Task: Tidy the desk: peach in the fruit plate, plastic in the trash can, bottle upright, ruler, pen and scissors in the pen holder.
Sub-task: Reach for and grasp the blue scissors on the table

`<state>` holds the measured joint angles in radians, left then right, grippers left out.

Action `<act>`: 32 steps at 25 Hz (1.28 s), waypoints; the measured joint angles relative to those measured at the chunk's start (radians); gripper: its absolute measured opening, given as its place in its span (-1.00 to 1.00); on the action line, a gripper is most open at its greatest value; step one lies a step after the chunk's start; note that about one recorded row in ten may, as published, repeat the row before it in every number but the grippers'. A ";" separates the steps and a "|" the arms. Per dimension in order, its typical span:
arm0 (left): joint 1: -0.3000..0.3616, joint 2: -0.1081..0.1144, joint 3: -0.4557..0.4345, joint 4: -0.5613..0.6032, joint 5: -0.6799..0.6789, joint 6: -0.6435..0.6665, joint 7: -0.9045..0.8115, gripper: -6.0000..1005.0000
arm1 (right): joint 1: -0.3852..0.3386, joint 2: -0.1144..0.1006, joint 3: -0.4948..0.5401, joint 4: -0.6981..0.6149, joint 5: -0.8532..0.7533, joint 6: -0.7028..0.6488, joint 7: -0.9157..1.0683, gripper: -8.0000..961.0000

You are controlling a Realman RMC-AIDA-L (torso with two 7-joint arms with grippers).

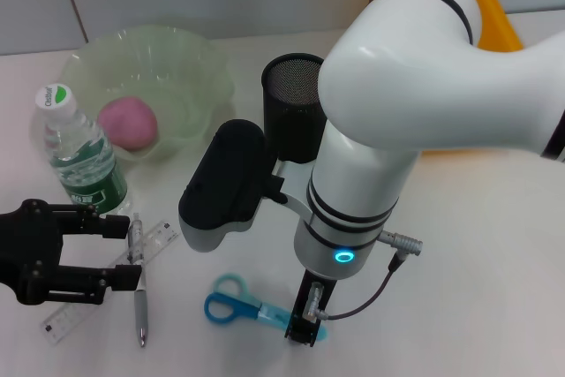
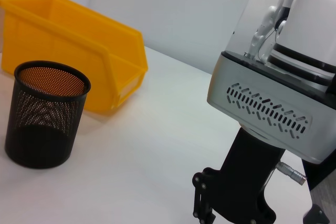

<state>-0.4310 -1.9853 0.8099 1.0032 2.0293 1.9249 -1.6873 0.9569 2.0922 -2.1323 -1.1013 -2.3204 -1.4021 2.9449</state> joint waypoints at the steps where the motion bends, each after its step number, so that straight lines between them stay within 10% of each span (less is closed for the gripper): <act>1: 0.000 0.000 0.000 0.000 0.000 0.000 0.000 0.50 | 0.000 0.000 0.000 0.000 0.000 0.000 0.000 -0.52; 32: -0.002 -0.002 -0.003 0.000 -0.003 -0.002 0.001 0.50 | -0.019 -0.008 0.041 -0.038 -0.013 -0.019 -0.005 -0.62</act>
<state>-0.4326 -1.9869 0.8066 1.0032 2.0262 1.9233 -1.6863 0.9375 2.0846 -2.0915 -1.1392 -2.3335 -1.4213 2.9397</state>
